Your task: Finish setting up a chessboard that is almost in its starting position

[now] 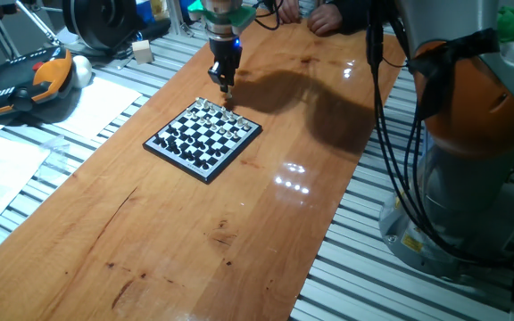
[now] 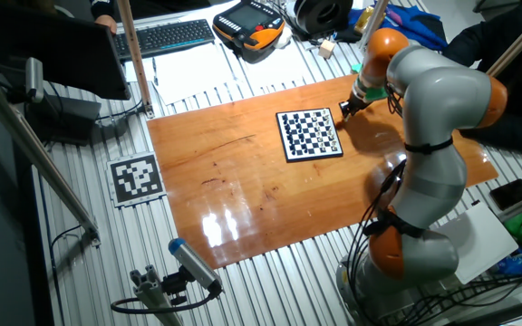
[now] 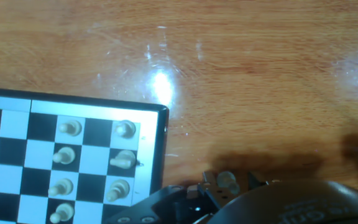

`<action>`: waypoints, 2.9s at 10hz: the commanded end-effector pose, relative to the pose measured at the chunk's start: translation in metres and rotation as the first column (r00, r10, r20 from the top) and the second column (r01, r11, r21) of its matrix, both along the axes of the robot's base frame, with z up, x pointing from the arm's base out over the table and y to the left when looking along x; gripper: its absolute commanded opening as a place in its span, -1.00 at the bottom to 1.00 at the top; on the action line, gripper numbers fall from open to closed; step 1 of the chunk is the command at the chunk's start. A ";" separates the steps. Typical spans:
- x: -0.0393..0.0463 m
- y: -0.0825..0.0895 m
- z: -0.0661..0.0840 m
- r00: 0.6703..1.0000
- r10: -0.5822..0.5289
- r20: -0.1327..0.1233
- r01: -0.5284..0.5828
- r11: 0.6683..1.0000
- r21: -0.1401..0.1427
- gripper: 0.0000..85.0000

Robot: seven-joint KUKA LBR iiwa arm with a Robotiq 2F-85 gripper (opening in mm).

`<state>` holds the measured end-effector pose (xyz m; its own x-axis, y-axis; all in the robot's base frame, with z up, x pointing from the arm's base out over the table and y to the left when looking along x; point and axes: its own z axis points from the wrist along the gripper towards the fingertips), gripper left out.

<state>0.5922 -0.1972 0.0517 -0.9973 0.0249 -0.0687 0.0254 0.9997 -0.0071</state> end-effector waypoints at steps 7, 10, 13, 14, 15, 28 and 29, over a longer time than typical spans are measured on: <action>-0.0045 0.002 0.006 0.999 0.046 -0.022 -0.046 0.999 0.002 -1.00; -0.0210 0.021 0.032 0.999 -0.014 -0.044 0.014 1.000 0.008 -1.00; -0.0258 0.026 0.036 0.994 -0.090 -0.054 0.092 0.995 0.041 -1.00; -0.0256 0.023 0.037 0.993 -0.096 -0.067 0.099 0.994 0.041 -1.00; -0.0256 0.023 0.037 0.994 -0.082 -0.078 0.083 0.996 0.013 -1.00; -0.0110 0.087 0.048 0.985 -0.139 -0.097 0.138 0.990 -0.012 -1.00; -0.0117 0.093 0.045 0.986 -0.143 -0.086 0.141 0.990 -0.026 -1.00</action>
<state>0.5804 -0.1043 0.0964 -0.9860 0.1662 0.0153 0.1655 0.9855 -0.0385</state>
